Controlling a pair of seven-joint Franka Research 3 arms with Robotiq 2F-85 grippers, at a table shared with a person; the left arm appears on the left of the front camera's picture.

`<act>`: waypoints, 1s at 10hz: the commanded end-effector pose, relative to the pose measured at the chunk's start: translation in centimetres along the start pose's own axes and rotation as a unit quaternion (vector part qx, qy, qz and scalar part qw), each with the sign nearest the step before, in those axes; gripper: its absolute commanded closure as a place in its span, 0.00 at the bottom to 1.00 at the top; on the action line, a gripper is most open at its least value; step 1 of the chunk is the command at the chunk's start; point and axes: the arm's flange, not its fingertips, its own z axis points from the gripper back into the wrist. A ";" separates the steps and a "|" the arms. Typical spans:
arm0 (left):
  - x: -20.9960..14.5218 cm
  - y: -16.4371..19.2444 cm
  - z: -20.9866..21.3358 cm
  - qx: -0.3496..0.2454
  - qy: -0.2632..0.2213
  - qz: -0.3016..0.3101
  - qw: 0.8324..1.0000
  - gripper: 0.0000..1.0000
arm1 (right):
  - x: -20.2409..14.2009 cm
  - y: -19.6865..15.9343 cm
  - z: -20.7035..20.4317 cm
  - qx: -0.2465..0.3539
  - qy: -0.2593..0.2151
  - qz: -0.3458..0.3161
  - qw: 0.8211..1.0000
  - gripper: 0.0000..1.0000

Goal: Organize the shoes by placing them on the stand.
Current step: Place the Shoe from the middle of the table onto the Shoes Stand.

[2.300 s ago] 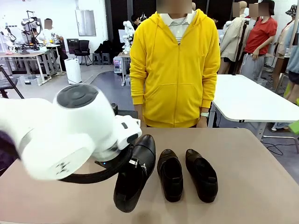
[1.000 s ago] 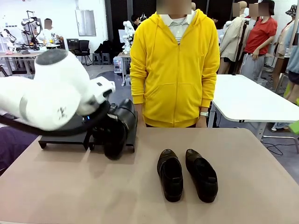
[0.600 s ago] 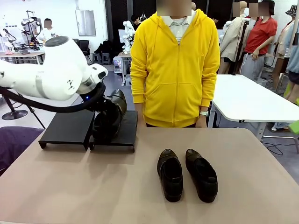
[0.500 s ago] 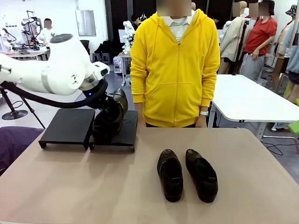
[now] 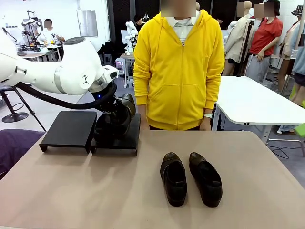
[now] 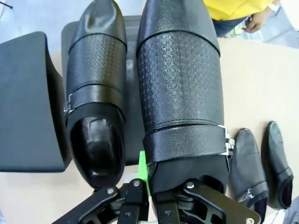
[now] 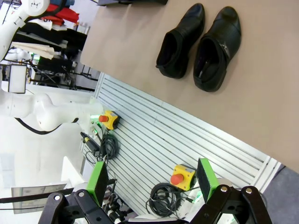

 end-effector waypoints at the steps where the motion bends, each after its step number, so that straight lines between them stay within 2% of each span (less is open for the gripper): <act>1: -0.2 0.1 0.3 0.006 -0.003 -0.006 1.000 1.00 | 0.1 0.3 0.3 0.006 -0.001 -0.006 1.000 0.00; 5: -0.2 -0.2 -0.3 0.001 0.003 -0.002 1.000 1.00 | 0.1 0.3 0.3 0.006 -0.001 -0.006 1.000 0.00; 7: 1.1 0.0 -1.5 0.006 -0.033 -0.011 0.999 1.00 | 0.1 0.3 0.3 0.006 -0.001 -0.006 1.000 0.00; 10: 1.3 0.5 -2.4 0.003 -0.031 -0.005 1.000 1.00 | 0.1 0.3 0.3 0.006 -0.001 -0.006 1.000 0.00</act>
